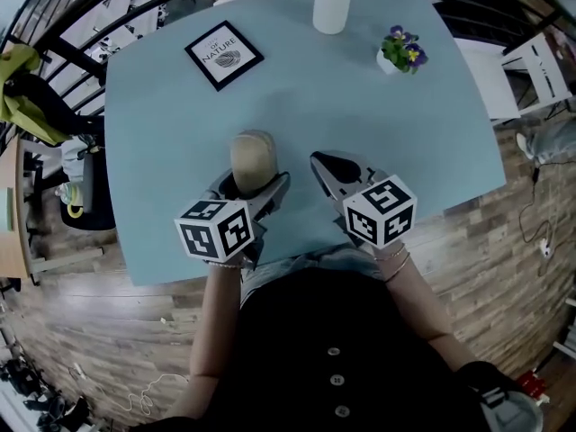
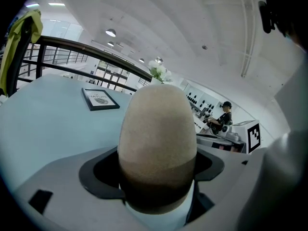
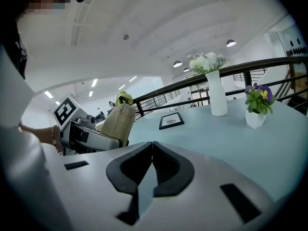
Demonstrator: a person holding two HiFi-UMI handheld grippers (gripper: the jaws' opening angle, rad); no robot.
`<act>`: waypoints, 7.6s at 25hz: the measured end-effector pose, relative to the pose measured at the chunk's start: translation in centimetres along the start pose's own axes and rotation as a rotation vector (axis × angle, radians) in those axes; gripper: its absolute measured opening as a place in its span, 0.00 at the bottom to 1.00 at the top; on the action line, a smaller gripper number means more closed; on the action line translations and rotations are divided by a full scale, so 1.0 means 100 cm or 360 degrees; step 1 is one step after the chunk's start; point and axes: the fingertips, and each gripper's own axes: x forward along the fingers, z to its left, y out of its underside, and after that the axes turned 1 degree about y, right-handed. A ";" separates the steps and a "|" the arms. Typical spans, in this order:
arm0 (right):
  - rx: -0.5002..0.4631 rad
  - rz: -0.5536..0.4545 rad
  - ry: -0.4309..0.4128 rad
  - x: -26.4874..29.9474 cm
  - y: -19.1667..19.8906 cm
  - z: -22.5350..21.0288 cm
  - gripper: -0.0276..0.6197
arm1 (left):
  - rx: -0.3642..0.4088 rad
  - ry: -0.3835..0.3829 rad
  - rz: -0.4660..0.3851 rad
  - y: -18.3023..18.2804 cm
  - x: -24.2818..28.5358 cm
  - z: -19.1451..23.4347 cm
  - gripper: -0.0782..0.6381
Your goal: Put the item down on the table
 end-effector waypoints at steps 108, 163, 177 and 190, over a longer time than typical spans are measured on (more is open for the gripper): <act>0.0388 0.0189 0.0388 0.013 0.081 -0.058 0.05 | 0.1162 0.0046 0.0746 0.008 0.131 0.052 0.70; -0.0075 -0.0148 0.0056 0.008 -0.045 0.026 0.05 | 0.0605 -0.0123 -0.0503 -0.098 -0.060 0.015 0.17; -0.0091 -0.0085 -0.0063 0.015 -0.031 0.054 0.05 | 0.0472 -0.0105 -0.0257 -0.032 -0.062 0.020 0.13; -0.0110 0.0045 -0.0176 0.022 -0.005 0.071 0.05 | 0.0316 0.0068 -0.0051 0.003 -0.040 0.003 0.13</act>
